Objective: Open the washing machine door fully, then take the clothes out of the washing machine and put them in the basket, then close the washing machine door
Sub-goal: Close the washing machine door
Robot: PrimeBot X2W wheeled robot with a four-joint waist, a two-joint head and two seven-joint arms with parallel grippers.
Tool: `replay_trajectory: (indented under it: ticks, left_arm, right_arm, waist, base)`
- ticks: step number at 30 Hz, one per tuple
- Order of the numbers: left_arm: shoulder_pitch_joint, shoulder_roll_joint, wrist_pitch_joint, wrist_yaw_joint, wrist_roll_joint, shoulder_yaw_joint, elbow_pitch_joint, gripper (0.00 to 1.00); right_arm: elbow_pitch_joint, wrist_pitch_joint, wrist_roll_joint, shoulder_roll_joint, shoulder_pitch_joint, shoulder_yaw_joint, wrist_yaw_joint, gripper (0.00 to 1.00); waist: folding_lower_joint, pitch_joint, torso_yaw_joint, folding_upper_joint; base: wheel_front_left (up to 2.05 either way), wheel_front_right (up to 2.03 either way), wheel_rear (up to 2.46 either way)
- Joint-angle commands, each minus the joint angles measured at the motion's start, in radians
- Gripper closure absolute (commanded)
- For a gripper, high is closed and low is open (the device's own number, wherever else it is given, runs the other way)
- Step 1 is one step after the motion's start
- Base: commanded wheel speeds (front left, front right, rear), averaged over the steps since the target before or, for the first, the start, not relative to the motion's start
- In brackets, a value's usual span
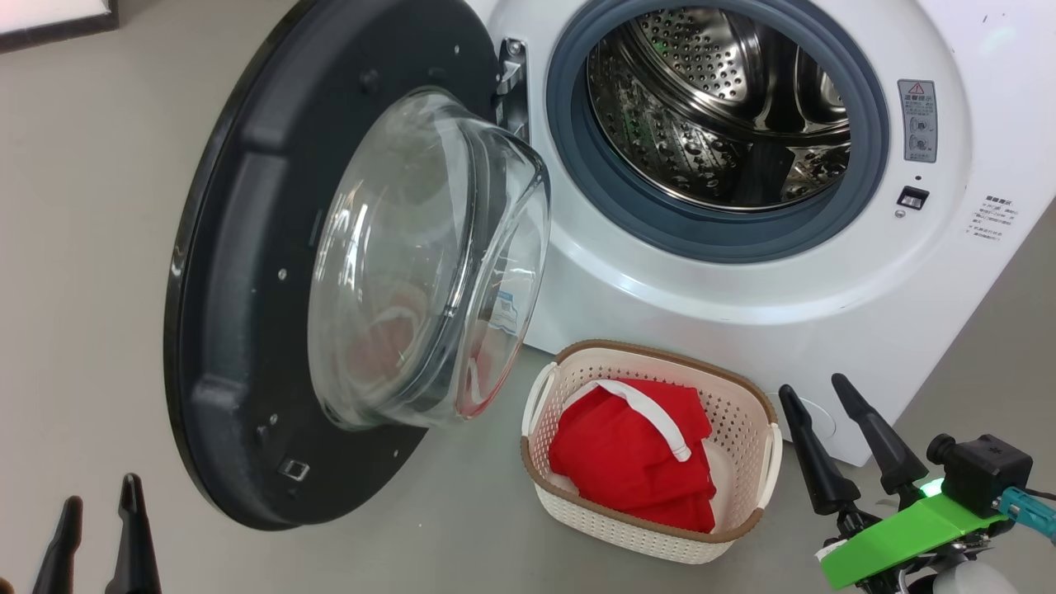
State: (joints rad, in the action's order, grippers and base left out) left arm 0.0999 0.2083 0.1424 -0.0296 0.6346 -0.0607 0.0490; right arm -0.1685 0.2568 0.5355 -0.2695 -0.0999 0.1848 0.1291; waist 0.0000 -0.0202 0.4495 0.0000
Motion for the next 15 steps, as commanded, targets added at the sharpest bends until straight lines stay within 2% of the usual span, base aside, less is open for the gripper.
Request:
replay_trajectory:
  ticks: [1, 15]
  left_arm:
    - [-0.026, 0.017, 0.010, 0.009, -0.015, -0.032, -0.020, 0.00]
    - [-0.023, 0.023, 0.013, 0.019, -0.023, -0.020, -0.037, 0.00]
  right_arm:
    - [0.022, 0.005, -0.006, -0.017, -0.010, 0.021, 0.002, 0.00]
    - [0.026, 0.005, -0.009, -0.013, -0.008, 0.018, 0.002, 0.00]
  waist:
    - [0.0000, 0.000, 0.000, 0.0000]
    - [0.0000, 0.004, -0.002, 0.0000]
  base:
    - [0.00, 0.00, 0.00]
    - [0.00, 0.00, 0.00]
